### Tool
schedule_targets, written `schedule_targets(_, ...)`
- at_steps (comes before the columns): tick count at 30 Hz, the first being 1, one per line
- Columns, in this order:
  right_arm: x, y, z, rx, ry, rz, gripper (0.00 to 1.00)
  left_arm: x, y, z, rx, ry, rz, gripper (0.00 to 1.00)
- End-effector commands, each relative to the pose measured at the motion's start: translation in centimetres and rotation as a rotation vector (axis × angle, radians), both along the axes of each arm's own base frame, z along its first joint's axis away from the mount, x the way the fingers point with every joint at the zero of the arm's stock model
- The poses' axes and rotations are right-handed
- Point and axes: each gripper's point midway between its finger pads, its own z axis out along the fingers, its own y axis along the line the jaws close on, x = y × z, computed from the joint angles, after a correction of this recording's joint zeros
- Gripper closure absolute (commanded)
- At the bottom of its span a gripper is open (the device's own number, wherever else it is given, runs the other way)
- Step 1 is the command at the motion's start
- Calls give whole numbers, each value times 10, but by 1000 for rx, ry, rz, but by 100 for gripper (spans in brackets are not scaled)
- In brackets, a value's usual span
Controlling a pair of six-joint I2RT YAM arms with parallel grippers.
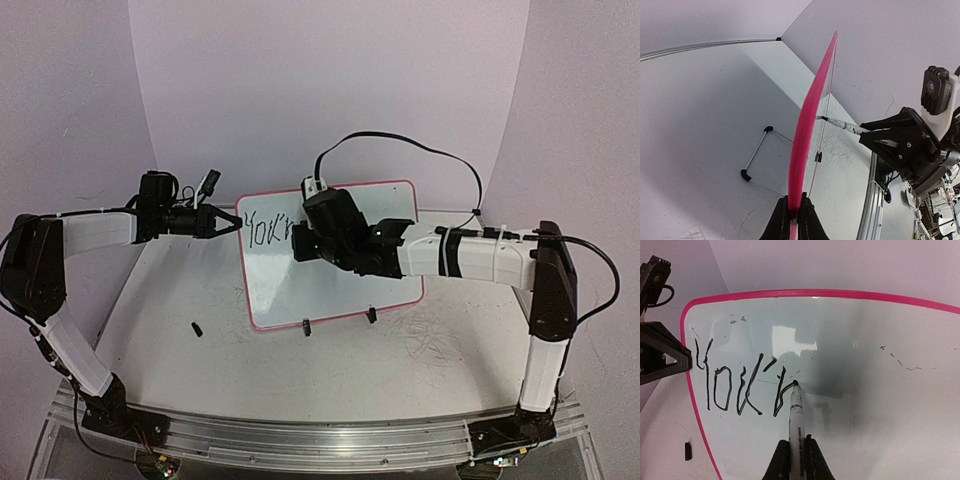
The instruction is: Write a sentence on the whiteboard
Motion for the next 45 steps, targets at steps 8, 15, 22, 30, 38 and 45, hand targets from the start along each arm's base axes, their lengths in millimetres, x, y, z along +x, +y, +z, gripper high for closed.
schedule_targets(8,-11,-18,25,92,-45,64,100,-9,-8,25,-25,-53,-44,100)
schedule_targets(15,-6,-5,25,86,-53,93,100,-9,-8,26,-25,-57,-44,100)
schedule_targets(22,-2,-1,20,86,-46,83,100,-10,-8,26,-27,-56,-47,100)
schedule_targets(30,-2,-6,10,68,-24,61,100,-9,-8,26,-27,-55,-47,100)
schedule_targets(38,-3,-8,2,64,-7,52,100,-9,-8,25,-26,-52,-48,100)
schedule_targets(45,-1,-19,-3,51,11,11,100,-9,-8,24,-26,-51,-47,100)
